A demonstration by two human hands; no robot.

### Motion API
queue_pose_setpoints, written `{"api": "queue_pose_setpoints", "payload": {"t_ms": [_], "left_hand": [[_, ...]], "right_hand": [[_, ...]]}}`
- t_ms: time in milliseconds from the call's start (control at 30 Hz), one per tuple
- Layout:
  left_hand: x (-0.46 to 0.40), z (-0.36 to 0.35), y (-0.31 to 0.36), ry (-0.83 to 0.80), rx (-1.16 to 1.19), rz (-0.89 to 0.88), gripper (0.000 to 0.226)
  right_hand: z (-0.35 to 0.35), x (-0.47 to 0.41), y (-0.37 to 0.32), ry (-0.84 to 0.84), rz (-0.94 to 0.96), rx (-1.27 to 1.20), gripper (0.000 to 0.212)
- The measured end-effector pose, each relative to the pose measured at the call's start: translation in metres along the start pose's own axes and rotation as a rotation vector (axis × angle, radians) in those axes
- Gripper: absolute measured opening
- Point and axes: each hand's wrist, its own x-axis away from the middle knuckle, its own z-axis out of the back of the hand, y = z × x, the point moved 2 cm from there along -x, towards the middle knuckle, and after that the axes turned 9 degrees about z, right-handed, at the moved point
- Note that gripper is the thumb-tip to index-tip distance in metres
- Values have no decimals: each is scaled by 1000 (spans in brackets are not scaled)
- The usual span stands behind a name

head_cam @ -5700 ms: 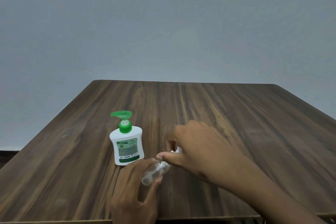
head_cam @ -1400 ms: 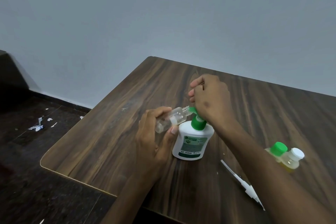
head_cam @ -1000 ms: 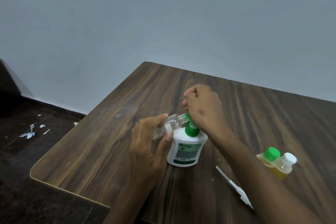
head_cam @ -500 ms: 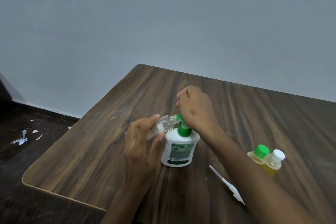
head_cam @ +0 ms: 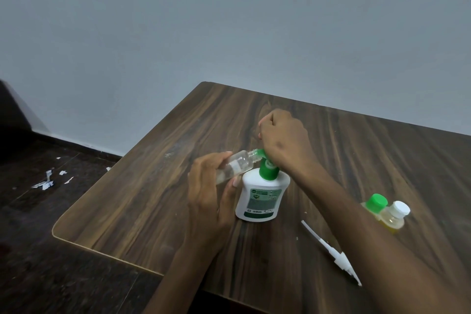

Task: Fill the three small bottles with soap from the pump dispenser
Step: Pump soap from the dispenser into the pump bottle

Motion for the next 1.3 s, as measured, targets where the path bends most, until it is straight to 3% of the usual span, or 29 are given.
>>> {"api": "queue_pose_setpoints", "payload": {"t_ms": [1300], "left_hand": [[1,0,-3,8,-25,-13,35]], "right_hand": [[1,-2,-1,-49,81,27,24]]}}
